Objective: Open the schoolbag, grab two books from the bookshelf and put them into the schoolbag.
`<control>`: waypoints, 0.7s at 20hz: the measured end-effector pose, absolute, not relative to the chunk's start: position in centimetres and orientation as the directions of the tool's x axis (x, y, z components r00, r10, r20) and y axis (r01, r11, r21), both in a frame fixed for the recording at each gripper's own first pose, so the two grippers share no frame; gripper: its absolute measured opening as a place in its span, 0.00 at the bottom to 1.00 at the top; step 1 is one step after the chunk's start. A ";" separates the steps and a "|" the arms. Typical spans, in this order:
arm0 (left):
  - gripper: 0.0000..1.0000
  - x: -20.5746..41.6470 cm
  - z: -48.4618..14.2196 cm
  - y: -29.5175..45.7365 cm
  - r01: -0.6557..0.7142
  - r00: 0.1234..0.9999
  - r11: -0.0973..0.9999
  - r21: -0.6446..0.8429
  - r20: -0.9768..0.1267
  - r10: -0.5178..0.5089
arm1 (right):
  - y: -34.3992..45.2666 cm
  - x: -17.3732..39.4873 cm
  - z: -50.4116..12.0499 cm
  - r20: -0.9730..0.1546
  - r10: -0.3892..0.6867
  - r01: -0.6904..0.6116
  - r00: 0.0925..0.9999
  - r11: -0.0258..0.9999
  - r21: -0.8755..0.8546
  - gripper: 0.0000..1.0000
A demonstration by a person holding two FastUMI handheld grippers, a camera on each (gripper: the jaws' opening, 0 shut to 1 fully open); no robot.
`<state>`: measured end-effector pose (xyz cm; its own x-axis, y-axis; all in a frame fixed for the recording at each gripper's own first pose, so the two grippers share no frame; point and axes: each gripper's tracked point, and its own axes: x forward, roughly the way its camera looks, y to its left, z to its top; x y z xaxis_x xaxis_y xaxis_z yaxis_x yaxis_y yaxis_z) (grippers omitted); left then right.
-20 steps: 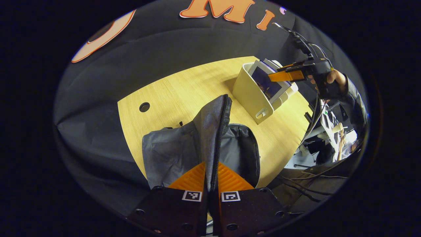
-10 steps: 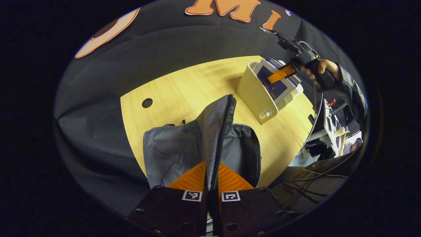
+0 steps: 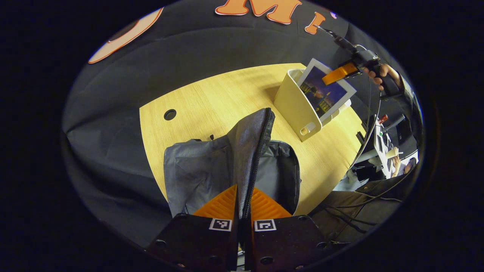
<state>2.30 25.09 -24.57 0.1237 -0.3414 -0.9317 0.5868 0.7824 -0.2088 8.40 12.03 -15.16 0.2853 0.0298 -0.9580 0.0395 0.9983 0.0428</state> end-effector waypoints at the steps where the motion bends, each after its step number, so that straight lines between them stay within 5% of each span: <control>1: 0.08 2.3 -24.6 25.0 0.587 0.123 0.782 -0.209 -0.932 -0.341 | 11.7 8.3 -14.0 -0.951 0.030 0.038 0.307 0.998 0.044 0.34; 2: 0.08 2.2 -24.7 25.0 0.589 0.122 0.781 -0.208 -0.932 -0.341 | 11.5 8.2 -12.8 -0.945 0.036 0.036 0.325 0.998 0.050 0.27; 3: 0.08 2.1 -24.7 24.9 0.591 0.123 0.780 -0.205 -0.933 -0.338 | 11.3 8.0 -11.7 -0.938 0.045 0.038 0.343 0.997 0.062 0.34; 13: 0.08 1.2 -25.4 24.9 0.592 0.123 0.781 -0.200 -0.935 -0.332 | 9.9 4.4 -4.6 -0.865 0.143 0.048 0.481 0.981 0.189 0.31; 14: 0.08 1.2 -25.5 25.1 0.596 0.124 0.779 -0.194 -0.936 -0.328 | 10.3 4.0 -4.2 -0.856 0.160 0.049 0.491 0.977 0.210 0.40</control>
<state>1.18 25.07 -25.47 0.1243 -0.3282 -0.9364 0.5956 0.7795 -0.1941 4.03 10.26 -4.16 0.4915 0.1596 -0.8562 0.0486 0.9765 0.2099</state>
